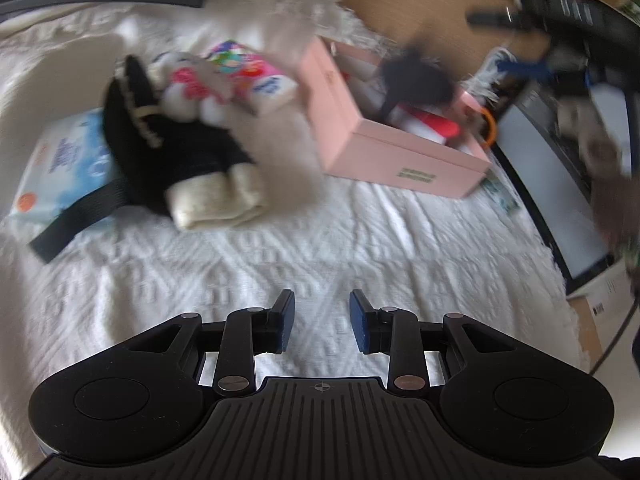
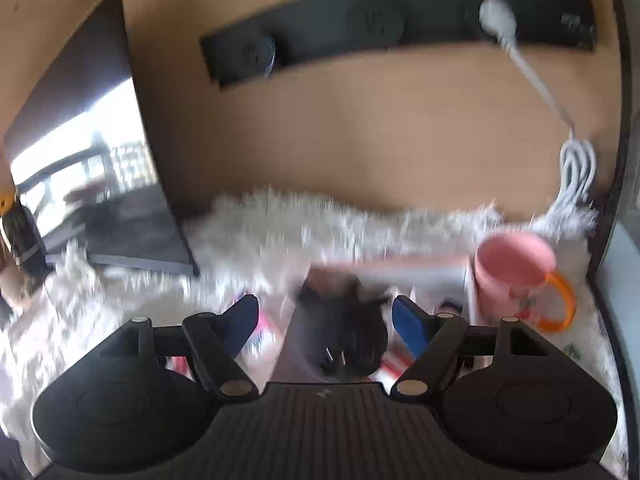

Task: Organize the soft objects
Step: 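Lower the black plush into the pink box and open the right tool, then grasp the pink Kleenex tissue pack with the right tool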

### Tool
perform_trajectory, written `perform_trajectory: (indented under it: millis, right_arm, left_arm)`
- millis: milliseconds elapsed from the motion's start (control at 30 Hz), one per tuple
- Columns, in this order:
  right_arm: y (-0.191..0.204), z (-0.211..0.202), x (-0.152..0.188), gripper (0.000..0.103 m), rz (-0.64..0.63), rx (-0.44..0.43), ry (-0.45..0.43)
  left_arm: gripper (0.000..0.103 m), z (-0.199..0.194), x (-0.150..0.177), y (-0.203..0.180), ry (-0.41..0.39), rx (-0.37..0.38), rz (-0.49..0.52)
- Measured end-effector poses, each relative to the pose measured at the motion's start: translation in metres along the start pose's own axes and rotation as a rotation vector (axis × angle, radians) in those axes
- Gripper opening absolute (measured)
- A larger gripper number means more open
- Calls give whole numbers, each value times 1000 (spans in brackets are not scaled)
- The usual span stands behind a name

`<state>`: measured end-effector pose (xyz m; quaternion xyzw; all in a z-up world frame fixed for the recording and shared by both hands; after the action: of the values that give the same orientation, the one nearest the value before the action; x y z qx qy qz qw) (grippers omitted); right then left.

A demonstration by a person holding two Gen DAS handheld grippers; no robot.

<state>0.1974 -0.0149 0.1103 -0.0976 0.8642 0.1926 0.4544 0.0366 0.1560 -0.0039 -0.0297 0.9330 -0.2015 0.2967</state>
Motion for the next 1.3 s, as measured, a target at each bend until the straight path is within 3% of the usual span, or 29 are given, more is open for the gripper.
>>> perform_trajectory:
  millis: [267,567,733,900,1100,1167,1233,1300]
  right_arm:
    - [29,11,81,77,-255,16,128]
    - [122,41,111,78,-409,-174,214]
    - [154,80,90,78,-480,-127,192]
    - [143,166,41,78,-435,-11,306]
    - [129,253,44,78,-498,132,435]
    - [127,257,49,77,-471,106,463]
    - [125,254,53,62,-430,80,491]
    - [124,249,56,55,-410,45,515]
  left_arm:
    - [33,-13,-8,36,-55,-133,-77]
    - [33,-52,-12,91,-138,-214,-204]
    - [33,-74,1,112,-148,-195,-242]
    - [33,-81,6,116,-178,-149,-237]
    - [33,-86,18,120,-173,-152,-226]
    - [33,-91,21,124,-182,-158,-230]
    - [33,-93,24,133,-189,-172,-257]
    - [33,-93,25,139,-193,-179,-283]
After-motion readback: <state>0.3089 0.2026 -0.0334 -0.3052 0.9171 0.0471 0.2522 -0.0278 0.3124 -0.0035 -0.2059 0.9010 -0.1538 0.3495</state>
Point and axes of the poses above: each gripper's, at about its wrist camera, not at the fingertips, and z roughly the way its jaws point, y to its left, x to its underside, the point moved 8 cm from there along z, roughly the way its jaws point
